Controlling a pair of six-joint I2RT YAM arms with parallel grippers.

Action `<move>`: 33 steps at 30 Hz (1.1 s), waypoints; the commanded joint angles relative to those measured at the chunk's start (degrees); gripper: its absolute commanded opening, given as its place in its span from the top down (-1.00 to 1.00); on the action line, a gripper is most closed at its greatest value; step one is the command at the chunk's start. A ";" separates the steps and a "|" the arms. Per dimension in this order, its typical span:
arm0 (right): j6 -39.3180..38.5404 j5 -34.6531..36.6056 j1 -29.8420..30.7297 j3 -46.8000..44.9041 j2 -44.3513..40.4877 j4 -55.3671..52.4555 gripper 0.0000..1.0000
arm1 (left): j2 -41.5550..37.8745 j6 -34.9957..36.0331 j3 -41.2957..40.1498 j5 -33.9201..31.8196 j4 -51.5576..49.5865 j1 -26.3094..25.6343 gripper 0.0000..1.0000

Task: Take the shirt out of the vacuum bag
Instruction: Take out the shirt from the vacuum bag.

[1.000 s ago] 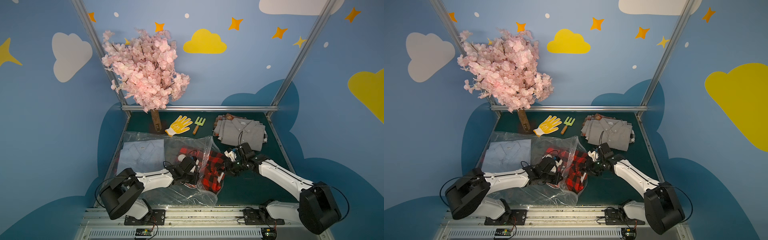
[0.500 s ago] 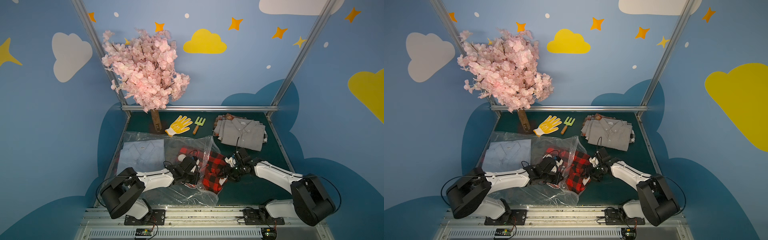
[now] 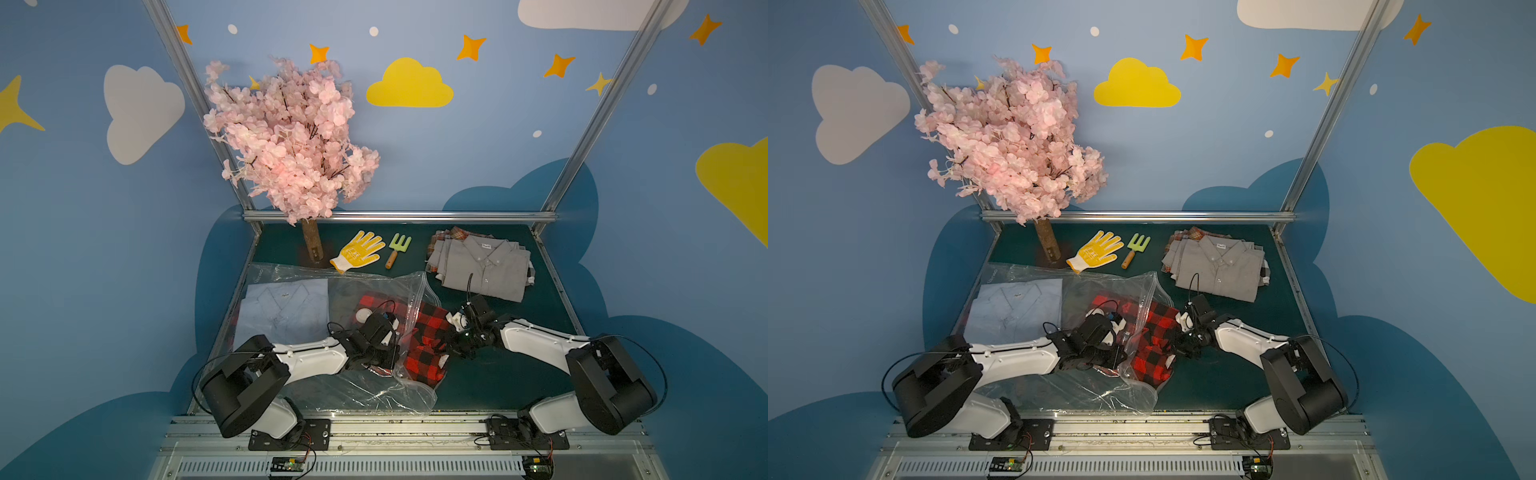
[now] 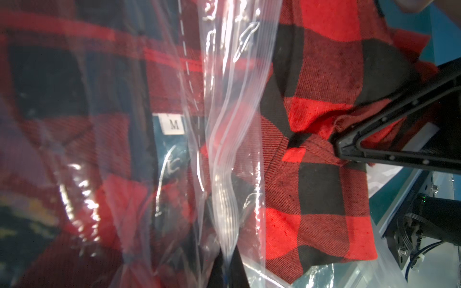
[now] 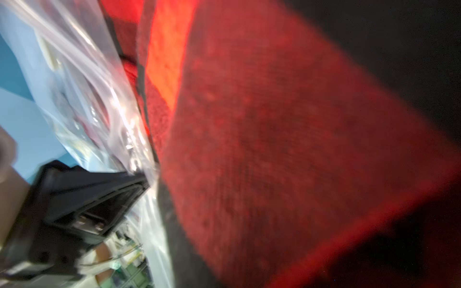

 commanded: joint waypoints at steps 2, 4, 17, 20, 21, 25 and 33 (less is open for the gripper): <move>0.55 -0.57 0.39 3.56 -3.65 -0.81 0.95 | -1.29 -0.10 0.67 -0.19 -0.85 -0.25 0.94; 0.47 -1.23 0.39 4.26 -5.92 -2.38 1.00 | -1.62 -0.15 0.87 -0.29 -1.02 -0.16 0.95; -3.89 -3.48 -0.46 13.26 -16.08 -15.61 1.00 | 1.02 0.29 2.84 -0.98 -2.61 1.05 0.95; -5.01 -3.58 -2.17 16.56 -17.83 -18.64 1.00 | 1.83 0.25 3.27 -0.71 -2.88 1.62 0.95; -4.99 -3.45 -2.67 17.32 -18.52 -18.68 1.00 | 2.10 0.27 3.29 -0.65 -2.88 1.71 0.95; -6.52 -0.42 -4.30 20.82 -21.46 -17.11 1.00 | 3.21 0.12 3.19 -0.38 -2.81 2.28 0.95; -14.61 -3.35 -9.63 36.43 -15.39 -24.04 1.00 | 5.29 -0.25 2.76 0.25 -1.96 2.81 0.94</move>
